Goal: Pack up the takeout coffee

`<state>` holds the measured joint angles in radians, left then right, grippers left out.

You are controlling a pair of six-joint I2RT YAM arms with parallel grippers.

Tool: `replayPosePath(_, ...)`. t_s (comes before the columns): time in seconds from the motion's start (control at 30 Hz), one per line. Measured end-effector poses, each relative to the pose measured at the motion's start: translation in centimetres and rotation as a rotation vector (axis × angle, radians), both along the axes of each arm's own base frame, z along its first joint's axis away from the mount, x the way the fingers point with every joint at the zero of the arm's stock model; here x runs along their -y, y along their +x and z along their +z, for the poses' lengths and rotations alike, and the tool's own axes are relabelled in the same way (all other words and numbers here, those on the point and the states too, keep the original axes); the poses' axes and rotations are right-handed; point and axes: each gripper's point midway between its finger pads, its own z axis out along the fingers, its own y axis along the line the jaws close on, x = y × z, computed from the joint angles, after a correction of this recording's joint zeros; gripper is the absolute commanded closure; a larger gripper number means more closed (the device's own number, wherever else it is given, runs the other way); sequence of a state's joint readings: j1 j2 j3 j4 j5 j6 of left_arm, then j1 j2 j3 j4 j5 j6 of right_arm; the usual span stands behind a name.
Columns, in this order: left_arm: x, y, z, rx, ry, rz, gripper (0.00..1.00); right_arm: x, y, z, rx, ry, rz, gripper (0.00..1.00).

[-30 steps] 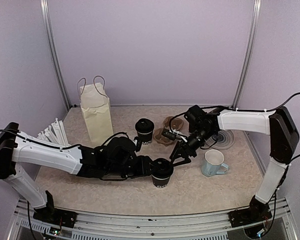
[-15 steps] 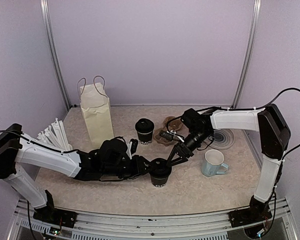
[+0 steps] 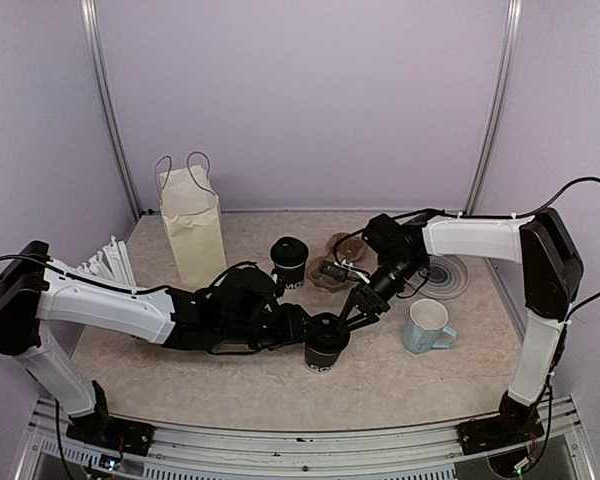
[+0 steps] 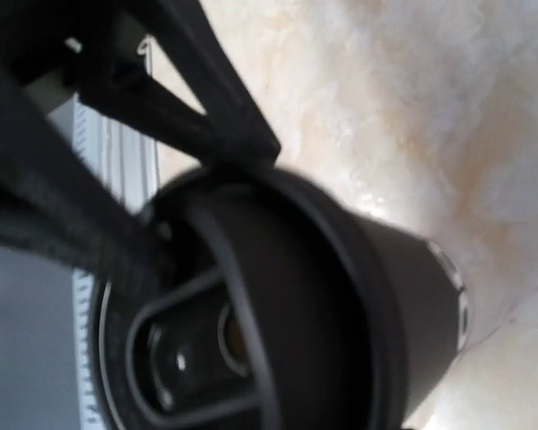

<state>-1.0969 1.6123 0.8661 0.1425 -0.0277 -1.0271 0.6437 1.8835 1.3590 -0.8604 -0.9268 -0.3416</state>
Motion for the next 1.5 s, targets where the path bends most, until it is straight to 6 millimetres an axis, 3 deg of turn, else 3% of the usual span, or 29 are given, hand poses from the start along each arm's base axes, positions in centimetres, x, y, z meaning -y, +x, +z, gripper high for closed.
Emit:
replayPosePath(0.17,0.2,-0.5,0.4,0.048,0.102,-0.010,0.48,0.2,0.8,1.1,0.106,0.004,0.016,0.29)
replayPosePath(0.37,-1.4,-0.3,0.9,0.099,0.211,-0.001,0.46,0.6,1.7,4.9,0.267,0.046,0.016,0.31)
replayPosePath(0.5,-2.2,0.0,1.7,0.143,0.245,-0.002,0.45,0.9,2.0,5.6,0.325,0.054,0.025,0.35)
replayPosePath(0.63,-2.5,0.4,2.8,0.171,0.235,0.019,0.49,1.0,2.1,5.2,0.339,0.042,0.029,0.42)
replayPosePath(0.8,-2.8,1.6,3.3,0.173,0.172,0.064,0.52,1.2,2.4,4.7,0.346,0.019,0.024,0.41)
replayPosePath(0.93,-2.4,2.5,3.4,0.169,0.118,0.065,0.50,1.3,2.6,3.8,0.343,-0.004,0.022,0.30)
replayPosePath(1.07,-0.5,2.3,2.5,0.158,0.095,0.004,0.50,1.4,2.3,2.6,0.309,-0.021,0.031,0.04)
replayPosePath(1.1,-0.1,2.1,2.2,0.153,0.097,-0.014,0.50,1.4,2.2,2.2,0.294,-0.029,0.031,0.01)
replayPosePath(1.3,2.4,2.2,0.5,0.133,0.113,-0.075,0.57,1.5,0.9,0.9,0.271,-0.045,0.068,0.00)
replayPosePath(1.5,2.4,2.4,0.4,0.117,0.090,-0.062,0.64,1.0,0.5,-0.4,0.268,-0.074,0.076,0.01)
